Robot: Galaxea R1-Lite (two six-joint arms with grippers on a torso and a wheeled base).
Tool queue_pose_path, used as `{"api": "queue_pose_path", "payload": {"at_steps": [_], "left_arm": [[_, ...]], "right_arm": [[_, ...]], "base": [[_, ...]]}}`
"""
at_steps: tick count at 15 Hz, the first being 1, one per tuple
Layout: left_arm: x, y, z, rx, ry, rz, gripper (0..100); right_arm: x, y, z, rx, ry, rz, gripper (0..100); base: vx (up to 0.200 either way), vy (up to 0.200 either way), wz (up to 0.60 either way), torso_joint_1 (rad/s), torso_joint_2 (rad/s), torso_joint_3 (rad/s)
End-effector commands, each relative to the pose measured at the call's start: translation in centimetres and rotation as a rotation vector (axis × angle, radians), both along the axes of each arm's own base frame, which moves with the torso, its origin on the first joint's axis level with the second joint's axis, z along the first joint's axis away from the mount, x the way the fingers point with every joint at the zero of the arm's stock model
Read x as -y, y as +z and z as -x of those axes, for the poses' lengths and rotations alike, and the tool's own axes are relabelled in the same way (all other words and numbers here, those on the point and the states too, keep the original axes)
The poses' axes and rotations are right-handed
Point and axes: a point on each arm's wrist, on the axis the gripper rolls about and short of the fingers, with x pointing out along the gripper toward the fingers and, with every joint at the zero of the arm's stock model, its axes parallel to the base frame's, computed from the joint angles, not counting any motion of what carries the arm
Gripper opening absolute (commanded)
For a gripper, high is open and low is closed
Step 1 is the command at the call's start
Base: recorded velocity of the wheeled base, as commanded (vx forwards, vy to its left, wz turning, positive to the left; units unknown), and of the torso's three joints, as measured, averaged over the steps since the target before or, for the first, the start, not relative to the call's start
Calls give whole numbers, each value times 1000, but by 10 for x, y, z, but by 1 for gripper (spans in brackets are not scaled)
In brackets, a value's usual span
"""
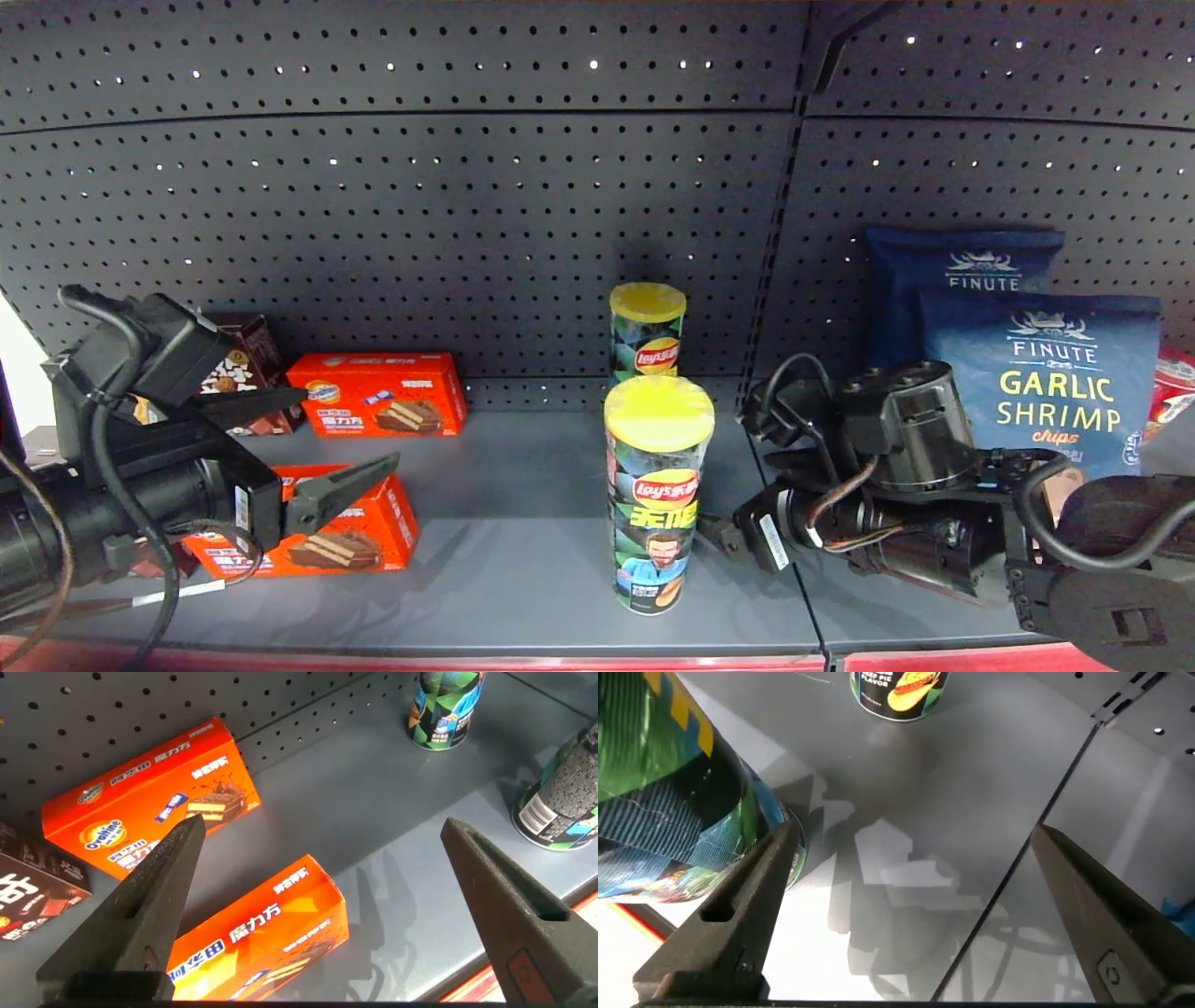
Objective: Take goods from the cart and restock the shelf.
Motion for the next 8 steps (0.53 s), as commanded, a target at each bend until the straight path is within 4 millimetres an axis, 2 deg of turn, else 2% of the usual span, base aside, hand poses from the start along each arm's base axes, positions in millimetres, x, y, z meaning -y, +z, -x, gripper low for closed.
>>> {"api": "queue_pose_path", "payload": {"at_steps": [1, 4, 6, 8], "left_arm": [[0, 0, 0, 0, -1, -1, 100], [0, 1, -1, 4, -3, 0, 100], [0, 3, -1, 16, 2, 2, 100], [-1, 15, 6, 76, 3, 10, 100]], "right_arm": [[0, -2, 1, -5, 1, 3, 100], [4, 4, 3, -2, -25, -29, 100], [11, 23, 10, 33, -49, -92, 100], [26, 51, 23, 100, -61, -172, 100]], "base": [[0, 0, 0, 0, 0, 0], [0, 0, 0, 0, 0, 0], [0, 0, 0, 0, 0, 0], [0, 0, 0, 0, 0, 0]]}}
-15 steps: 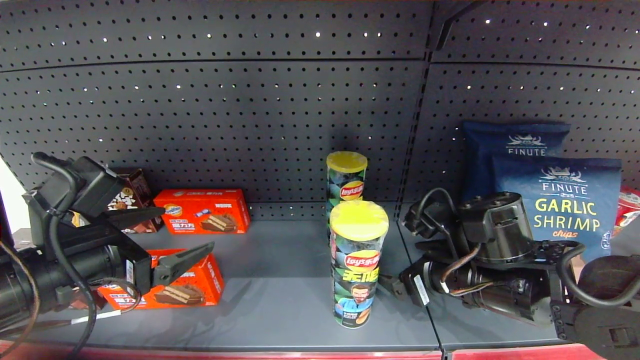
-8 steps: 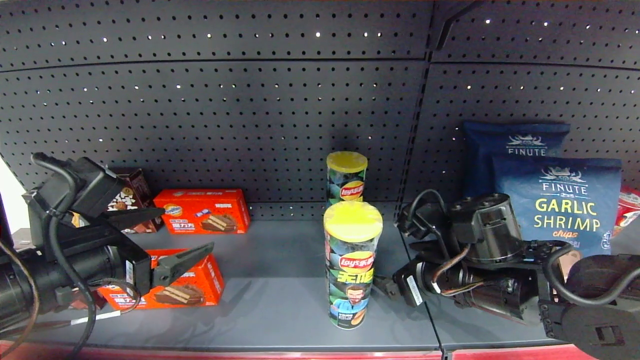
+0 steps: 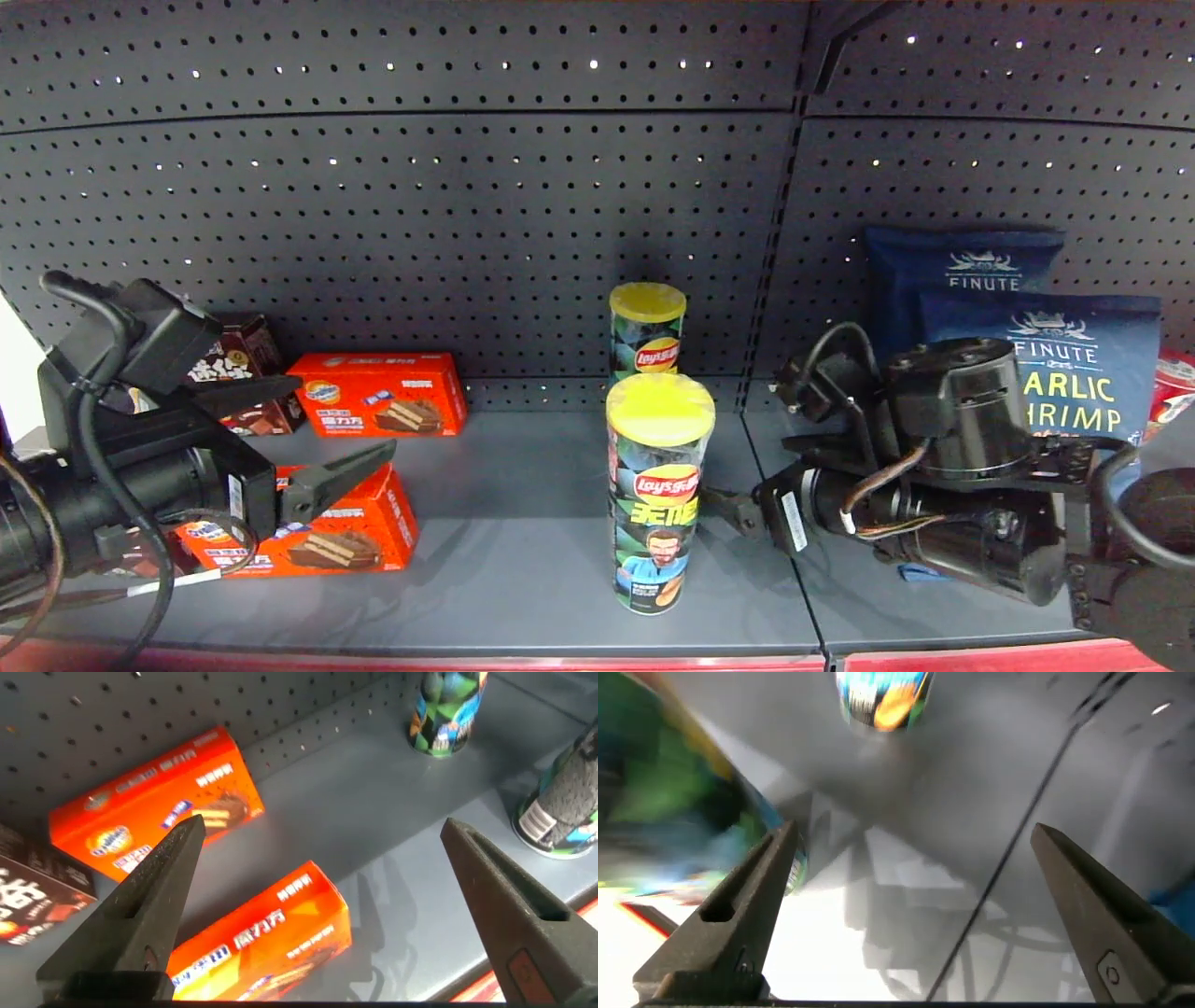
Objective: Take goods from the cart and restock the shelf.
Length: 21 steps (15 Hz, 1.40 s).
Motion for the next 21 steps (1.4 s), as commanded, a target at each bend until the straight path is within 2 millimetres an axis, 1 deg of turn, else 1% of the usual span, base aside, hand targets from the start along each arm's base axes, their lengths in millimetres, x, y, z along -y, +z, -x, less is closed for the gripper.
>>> {"api": "queue_pose_path", "payload": {"at_steps": [1, 2, 3, 4, 5, 6, 8, 9, 10, 11, 12, 13, 14, 15, 16, 17, 18, 20, 21], "left_arm": [[-1, 13, 10, 63, 2, 8, 100], [-3, 18, 18, 97, 10, 12, 100], [-6, 25, 34, 150, 35, 19, 100], [-8, 27, 43, 171, 51, 25, 100], [-13, 24, 67, 200, 100, 58, 100], [-16, 21, 81, 217, 131, 80, 100], [-24, 2, 121, 246, 207, 93, 100], [-27, -5, 134, 243, 233, 88, 100], [-31, -15, 152, 233, 267, 80, 100], [-36, -28, 179, 206, 316, 64, 100], [-39, -38, 194, 194, 337, 58, 100], [-40, -41, 197, 190, 340, 56, 100], [-42, -57, 214, 174, 374, 46, 100], [-42, -57, 214, 174, 374, 46, 100], [-42, -77, 223, 143, 402, 35, 100], [-42, -86, 223, 134, 406, 32, 100], [-41, -90, 221, 136, 409, 31, 100], [-41, -103, 215, 117, 408, 27, 100], [-40, -117, 208, 119, 405, 30, 100]], "right_arm": [[20, 37, 18, 95, -26, -97, 100], [30, 47, 24, 127, -52, -120, 100], [49, 63, 36, 177, -80, -159, 100], [59, 68, 42, 194, -98, -171, 100], [82, 72, 55, 227, -150, -188, 100], [93, 71, 64, 238, -173, -193, 100], [121, 58, 88, 256, -242, -190, 100], [130, 54, 95, 267, -274, -187, 100], [141, 48, 105, 281, -320, -182, 100], [154, 41, 121, 308, -380, -183, 100], [160, 31, 130, 306, -440, -164, 100], [161, 29, 133, 304, -455, -158, 100], [171, 8, 149, 292, -550, -121, 100], [171, 8, 149, 292, -550, -121, 100], [181, -16, 166, 299, -681, -85, 100], [184, -24, 173, 307, -702, -84, 100], [187, -35, 184, 331, -708, -102, 100], [191, -53, 199, 369, -685, -141, 100], [194, -65, 212, 419, -611, -167, 100]], "base": [[0, 0, 0, 0, 0, 0], [0, 0, 0, 0, 0, 0], [0, 0, 0, 0, 0, 0], [0, 0, 0, 0, 0, 0], [0, 0, 0, 0, 0, 0], [0, 0, 0, 0, 0, 0], [0, 0, 0, 0, 0, 0], [0, 0, 0, 0, 0, 0], [0, 0, 0, 0, 0, 0], [0, 0, 0, 0, 0, 0], [0, 0, 0, 0, 0, 0], [0, 0, 0, 0, 0, 0], [0, 0, 0, 0, 0, 0], [0, 0, 0, 0, 0, 0], [0, 0, 0, 0, 0, 0], [0, 0, 0, 0, 0, 0], [0, 0, 0, 0, 0, 0], [0, 0, 0, 0, 0, 0], [0, 0, 0, 0, 0, 0]]}}
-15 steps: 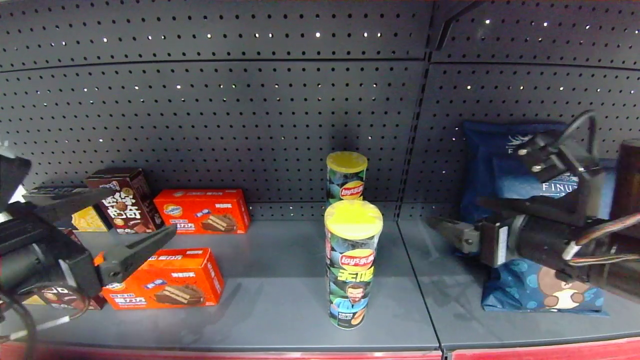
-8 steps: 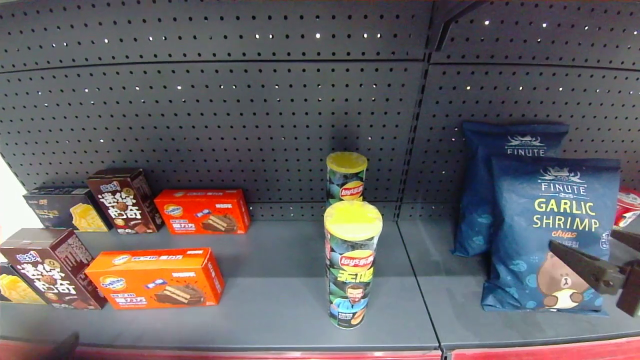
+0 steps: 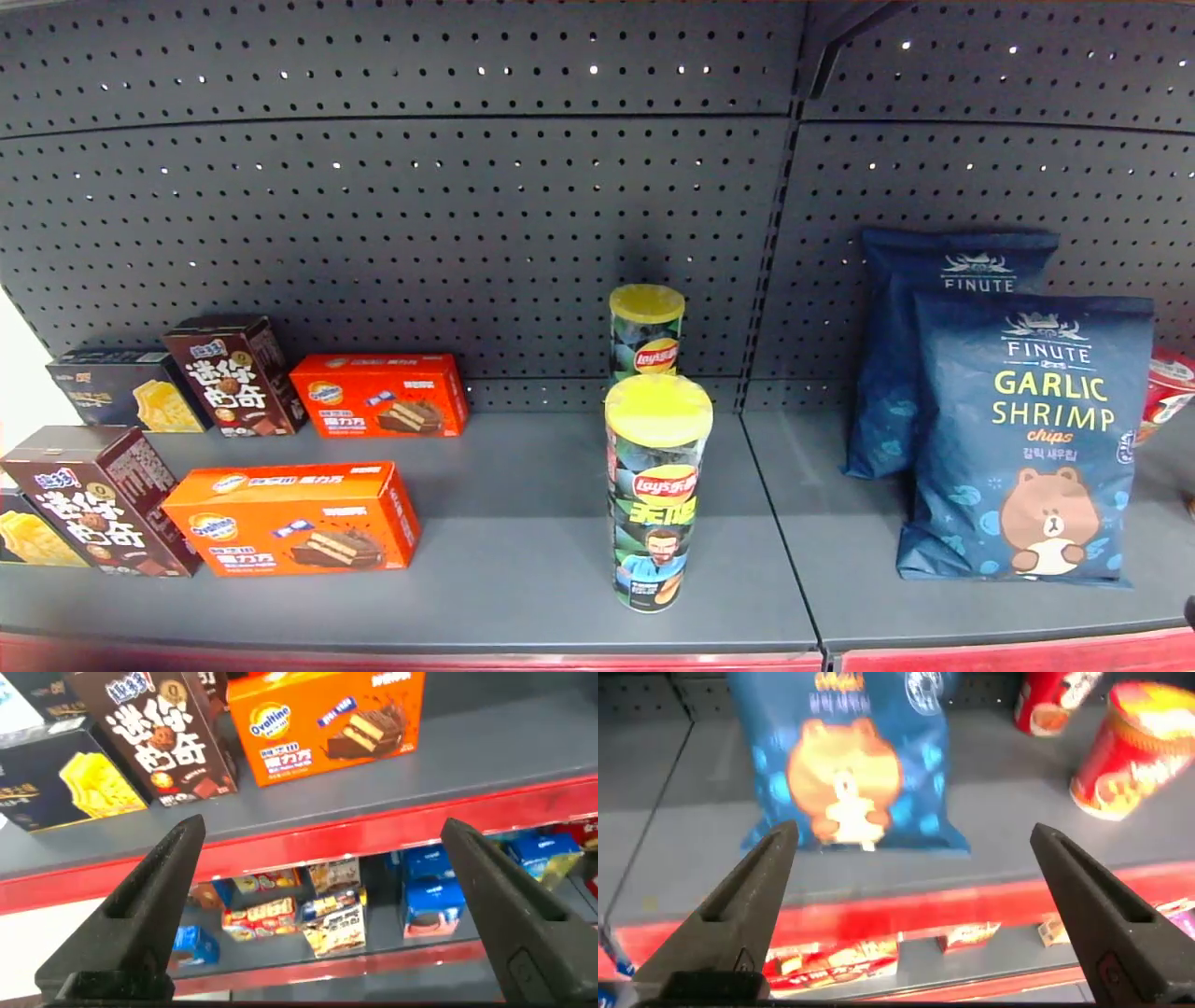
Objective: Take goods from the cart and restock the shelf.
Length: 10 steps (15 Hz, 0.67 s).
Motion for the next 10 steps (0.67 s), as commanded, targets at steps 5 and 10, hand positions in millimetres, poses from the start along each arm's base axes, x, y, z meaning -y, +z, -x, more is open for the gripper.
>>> {"api": "queue_pose_path", "payload": {"at_steps": [5, 10], "left_arm": [[2, -23, -10, 73, -11, 136, 100], [2, -23, -10, 72, -43, 147, 100]], "right_arm": [[19, -48, 52, 69, -195, 17, 100], [21, -49, 54, 86, -220, 14, 100]], "base": [[0, 0, 0, 0, 0, 0], [0, 0, 0, 0, 0, 0]]}}
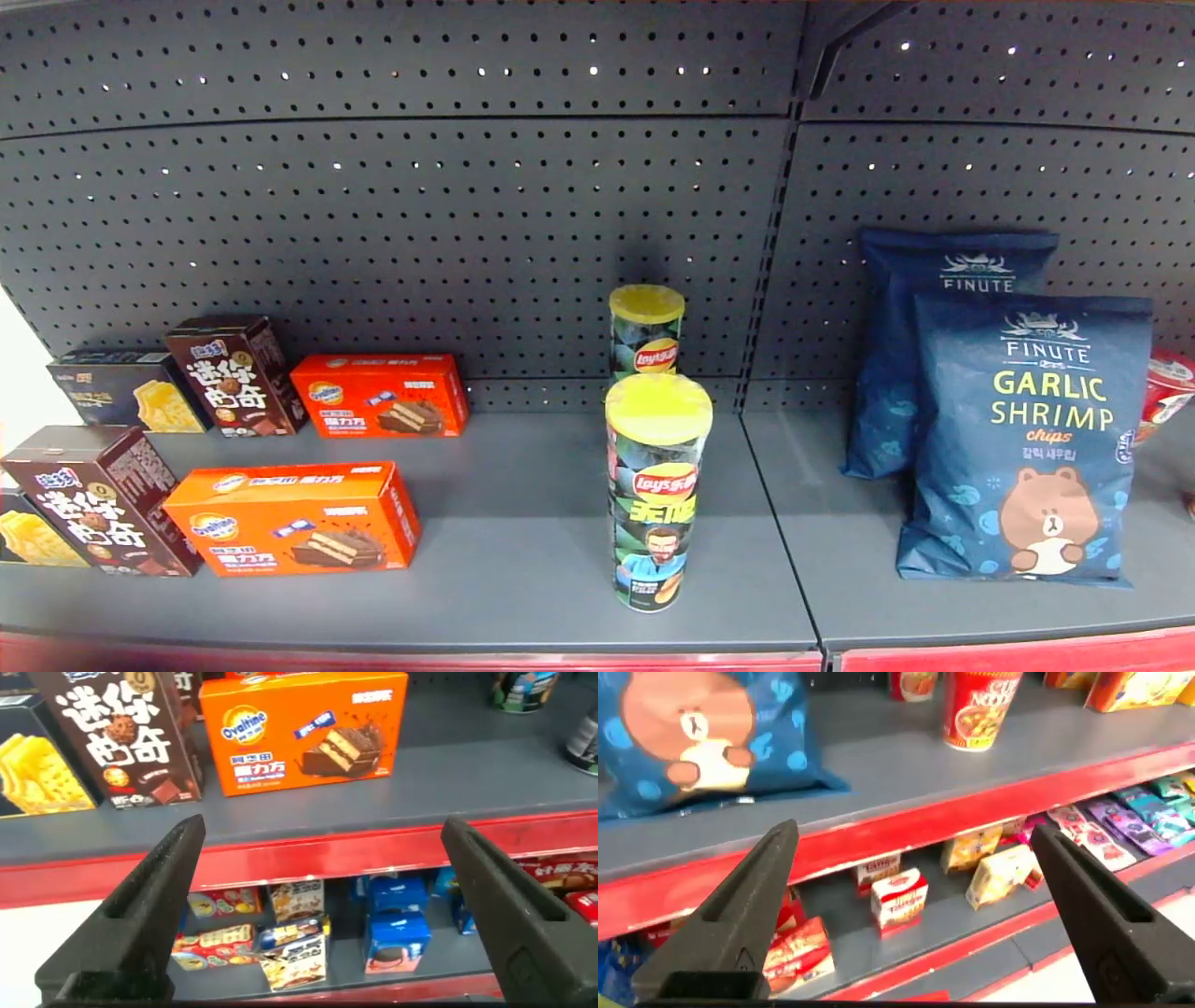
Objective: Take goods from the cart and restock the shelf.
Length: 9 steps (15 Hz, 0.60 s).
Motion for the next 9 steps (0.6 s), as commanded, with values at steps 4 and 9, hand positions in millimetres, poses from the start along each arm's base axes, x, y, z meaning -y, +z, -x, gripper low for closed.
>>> {"api": "queue_pose_path", "payload": {"at_steps": [4, 9], "left_arm": [[0, 0, 0, -1, -10, 10, 100], [0, 0, -1, 1, -9, 9, 100]], "right_arm": [[2, -2, 2, 62, 127, -34, 100], [0, -3, 1, 55, 222, -14, 100]], "base": [[-50, 0, 0, 1, 3, -1], [-40, 0, 0, 1, 0, 0]]}}
